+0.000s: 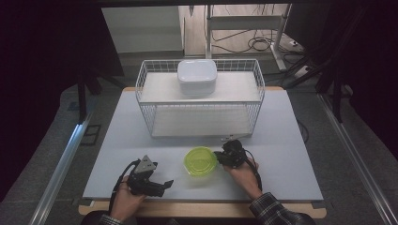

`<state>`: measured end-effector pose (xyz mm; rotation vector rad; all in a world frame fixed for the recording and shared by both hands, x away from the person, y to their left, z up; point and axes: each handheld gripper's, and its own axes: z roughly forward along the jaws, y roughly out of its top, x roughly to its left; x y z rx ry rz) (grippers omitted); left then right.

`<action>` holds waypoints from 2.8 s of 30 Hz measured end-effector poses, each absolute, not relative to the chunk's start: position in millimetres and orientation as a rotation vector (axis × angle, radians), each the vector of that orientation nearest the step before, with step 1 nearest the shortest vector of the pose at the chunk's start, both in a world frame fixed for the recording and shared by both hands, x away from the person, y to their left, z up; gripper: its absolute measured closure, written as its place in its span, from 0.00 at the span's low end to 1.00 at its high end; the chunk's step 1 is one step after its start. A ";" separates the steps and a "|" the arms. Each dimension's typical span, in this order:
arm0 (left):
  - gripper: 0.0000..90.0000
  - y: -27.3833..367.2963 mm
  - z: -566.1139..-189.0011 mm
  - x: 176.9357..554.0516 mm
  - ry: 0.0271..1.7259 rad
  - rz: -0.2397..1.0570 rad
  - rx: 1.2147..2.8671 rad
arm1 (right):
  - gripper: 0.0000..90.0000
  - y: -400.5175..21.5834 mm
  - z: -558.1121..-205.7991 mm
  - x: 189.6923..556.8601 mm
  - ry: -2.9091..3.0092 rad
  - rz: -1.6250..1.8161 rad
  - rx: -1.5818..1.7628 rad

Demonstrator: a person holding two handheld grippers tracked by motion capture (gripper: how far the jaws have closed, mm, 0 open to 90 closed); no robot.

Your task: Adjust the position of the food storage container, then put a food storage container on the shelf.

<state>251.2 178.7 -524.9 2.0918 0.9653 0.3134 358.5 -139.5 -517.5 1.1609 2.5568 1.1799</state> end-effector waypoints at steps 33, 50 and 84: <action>0.04 189.1 -525.1 236.6 0.979 0.393 2.102 | 0.12 -191.5 -493.8 316.8 2.418 1.148 1.033; 0.04 186.1 -526.9 236.9 0.961 0.397 2.117 | 0.06 -194.3 -497.6 321.6 2.443 1.160 1.008; 0.05 182.8 -529.6 237.0 0.938 0.426 2.169 | 0.56 -157.9 -485.4 361.7 2.621 1.380 1.337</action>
